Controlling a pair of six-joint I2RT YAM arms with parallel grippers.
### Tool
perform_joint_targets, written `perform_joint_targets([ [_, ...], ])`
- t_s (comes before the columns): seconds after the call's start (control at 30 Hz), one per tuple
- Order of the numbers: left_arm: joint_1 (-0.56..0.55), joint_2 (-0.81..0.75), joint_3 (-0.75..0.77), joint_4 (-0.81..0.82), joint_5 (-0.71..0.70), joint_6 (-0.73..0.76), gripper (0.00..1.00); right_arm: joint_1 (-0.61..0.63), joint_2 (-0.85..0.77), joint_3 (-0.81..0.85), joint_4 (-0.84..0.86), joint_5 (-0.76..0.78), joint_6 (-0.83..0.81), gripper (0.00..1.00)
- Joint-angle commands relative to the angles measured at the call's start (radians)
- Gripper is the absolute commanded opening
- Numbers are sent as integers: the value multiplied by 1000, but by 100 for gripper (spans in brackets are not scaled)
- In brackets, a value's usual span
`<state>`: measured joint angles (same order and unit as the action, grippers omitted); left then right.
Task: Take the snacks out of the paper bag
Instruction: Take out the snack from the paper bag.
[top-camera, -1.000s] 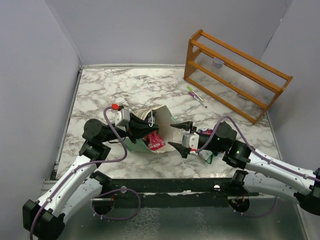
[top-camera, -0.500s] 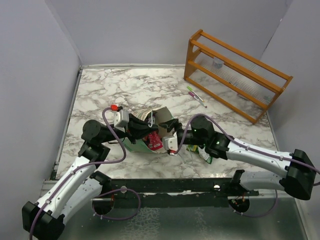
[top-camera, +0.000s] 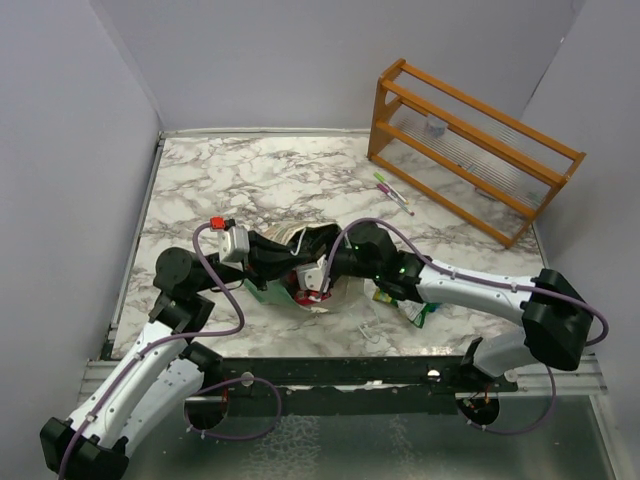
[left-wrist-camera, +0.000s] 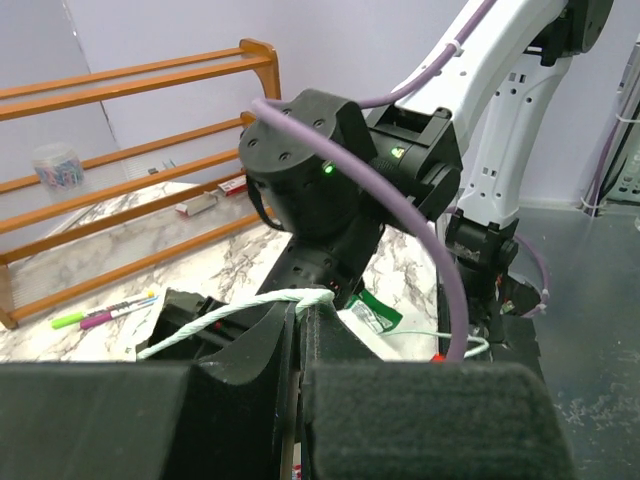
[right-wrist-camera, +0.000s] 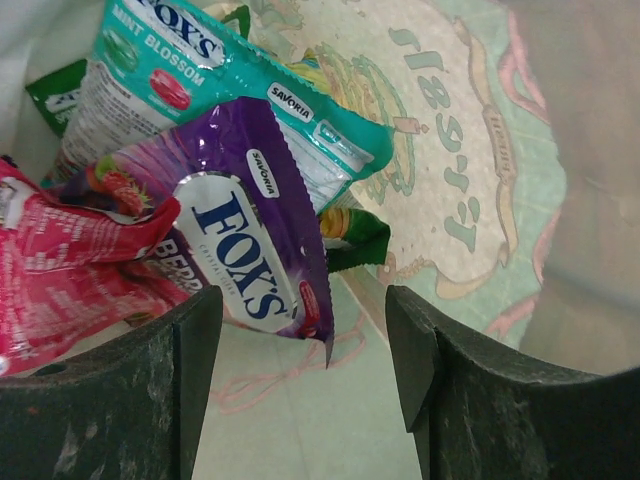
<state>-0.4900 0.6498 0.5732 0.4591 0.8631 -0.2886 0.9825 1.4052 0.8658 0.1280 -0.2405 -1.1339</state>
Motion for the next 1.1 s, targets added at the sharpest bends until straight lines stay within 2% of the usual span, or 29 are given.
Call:
perform_joint_targets([
  [0.0,4,-22,6,8,-13,21,0,2,67,69,13,53,-74,66],
  [0.13,4,-24,7,4,-15,23,0,2,120,99,10,98,-96,66],
  [0.43,4,-27,7,-4,-15,24,0,2,237,178,-110,142,-157,66],
  [0.57,4,-26,9,-13,-17,26,0,2,267,191,-122,142,-151,63],
  [0.63,4,-25,10,-15,-19,28,0,2,272,193,-123,133,-137,56],
  [0.77,4,-20,11,-23,-26,29,0,2,243,186,-120,87,-103,31],
  [0.93,4,-16,15,-37,-40,38,0,2,161,138,-55,39,-41,7],
  [1.0,4,-14,17,-48,-52,43,0,2,127,123,-42,15,-13,2],
  [1.07,4,-14,20,-59,-62,49,0,2,91,101,-33,-8,10,1],
])
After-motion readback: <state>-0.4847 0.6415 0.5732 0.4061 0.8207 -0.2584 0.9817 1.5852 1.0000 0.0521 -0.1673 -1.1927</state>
